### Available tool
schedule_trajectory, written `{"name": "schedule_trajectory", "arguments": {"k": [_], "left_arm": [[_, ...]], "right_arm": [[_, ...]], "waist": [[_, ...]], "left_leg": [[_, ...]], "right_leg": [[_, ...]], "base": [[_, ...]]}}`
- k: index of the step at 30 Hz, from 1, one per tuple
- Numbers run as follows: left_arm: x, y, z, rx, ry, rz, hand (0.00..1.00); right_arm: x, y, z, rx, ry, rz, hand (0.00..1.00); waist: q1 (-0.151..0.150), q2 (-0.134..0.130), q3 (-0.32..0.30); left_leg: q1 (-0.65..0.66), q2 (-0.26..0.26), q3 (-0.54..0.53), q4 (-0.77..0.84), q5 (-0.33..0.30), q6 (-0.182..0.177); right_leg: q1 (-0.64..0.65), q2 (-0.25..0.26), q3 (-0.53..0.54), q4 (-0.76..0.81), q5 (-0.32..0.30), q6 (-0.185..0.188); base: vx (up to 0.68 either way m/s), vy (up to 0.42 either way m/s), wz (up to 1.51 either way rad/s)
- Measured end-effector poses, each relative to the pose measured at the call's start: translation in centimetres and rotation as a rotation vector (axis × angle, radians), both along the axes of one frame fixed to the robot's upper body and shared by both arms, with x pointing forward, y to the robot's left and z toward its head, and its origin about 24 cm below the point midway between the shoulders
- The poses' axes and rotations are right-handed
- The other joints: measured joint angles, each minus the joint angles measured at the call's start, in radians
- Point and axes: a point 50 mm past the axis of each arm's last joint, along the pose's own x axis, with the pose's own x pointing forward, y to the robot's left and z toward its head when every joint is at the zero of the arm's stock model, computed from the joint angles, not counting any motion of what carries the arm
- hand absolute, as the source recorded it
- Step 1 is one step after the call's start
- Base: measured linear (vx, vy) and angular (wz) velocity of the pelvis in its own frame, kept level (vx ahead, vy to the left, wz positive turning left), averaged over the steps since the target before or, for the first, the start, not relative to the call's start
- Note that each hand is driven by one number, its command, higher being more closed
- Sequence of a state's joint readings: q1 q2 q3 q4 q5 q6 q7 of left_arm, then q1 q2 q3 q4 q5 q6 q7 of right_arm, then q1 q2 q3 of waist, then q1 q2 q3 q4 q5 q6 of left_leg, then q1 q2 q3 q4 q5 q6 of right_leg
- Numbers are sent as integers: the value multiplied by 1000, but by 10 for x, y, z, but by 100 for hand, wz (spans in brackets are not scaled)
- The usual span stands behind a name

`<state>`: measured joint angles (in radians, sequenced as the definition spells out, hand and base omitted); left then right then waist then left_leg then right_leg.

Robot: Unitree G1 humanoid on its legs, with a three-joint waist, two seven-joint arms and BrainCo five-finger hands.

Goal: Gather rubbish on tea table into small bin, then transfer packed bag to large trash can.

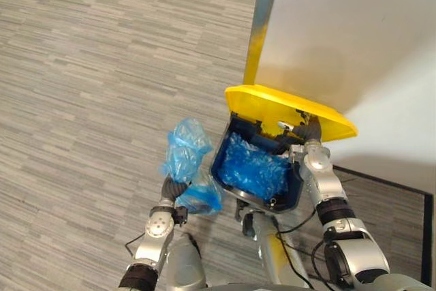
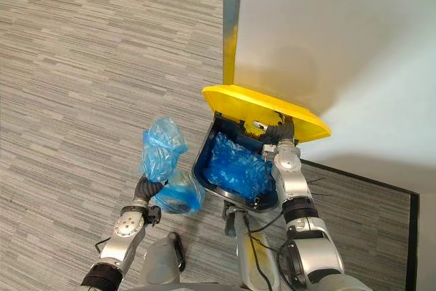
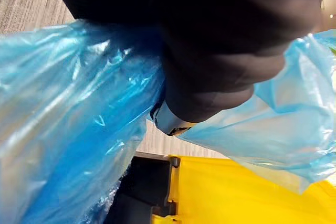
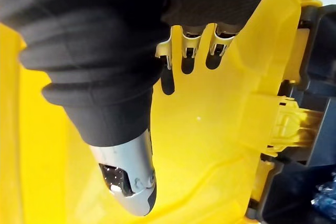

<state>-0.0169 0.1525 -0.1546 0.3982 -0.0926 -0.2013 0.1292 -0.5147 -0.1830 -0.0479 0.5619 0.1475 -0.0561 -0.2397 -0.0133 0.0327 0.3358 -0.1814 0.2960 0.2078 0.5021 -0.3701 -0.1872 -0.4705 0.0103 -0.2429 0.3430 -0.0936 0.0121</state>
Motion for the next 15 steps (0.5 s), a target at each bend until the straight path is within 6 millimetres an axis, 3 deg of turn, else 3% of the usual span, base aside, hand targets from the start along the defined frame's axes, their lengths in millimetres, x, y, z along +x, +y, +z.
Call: {"name": "schedule_trajectory", "arguments": {"k": [6, 11, 15], "left_arm": [[11, -30, 41, -64, -180, -164, 100], [30, -70, 89, -93, -381, -373, 100], [34, -93, 104, -112, -439, -474, 100]], "right_arm": [[3, -2, 7, -90, -5, 61, 0], [9, -8, 22, -203, -30, 116, 0], [12, -6, 28, -231, -39, 144, 0]], "waist": [[-12, 1, 1], [-28, 11, 6], [-38, 19, 10]], "left_leg": [[12, -15, -8, 6, 11, 9], [16, -32, 3, 29, 8, 14], [22, -37, 29, 39, 0, 28]], "right_leg": [[15, -15, 1, 7, 1, -2], [15, -31, 21, 23, 5, -8], [5, -32, 46, 34, 8, -13]], "base": [[29, 58, 4], [2, 71, -4], [2, 64, -14]]}}
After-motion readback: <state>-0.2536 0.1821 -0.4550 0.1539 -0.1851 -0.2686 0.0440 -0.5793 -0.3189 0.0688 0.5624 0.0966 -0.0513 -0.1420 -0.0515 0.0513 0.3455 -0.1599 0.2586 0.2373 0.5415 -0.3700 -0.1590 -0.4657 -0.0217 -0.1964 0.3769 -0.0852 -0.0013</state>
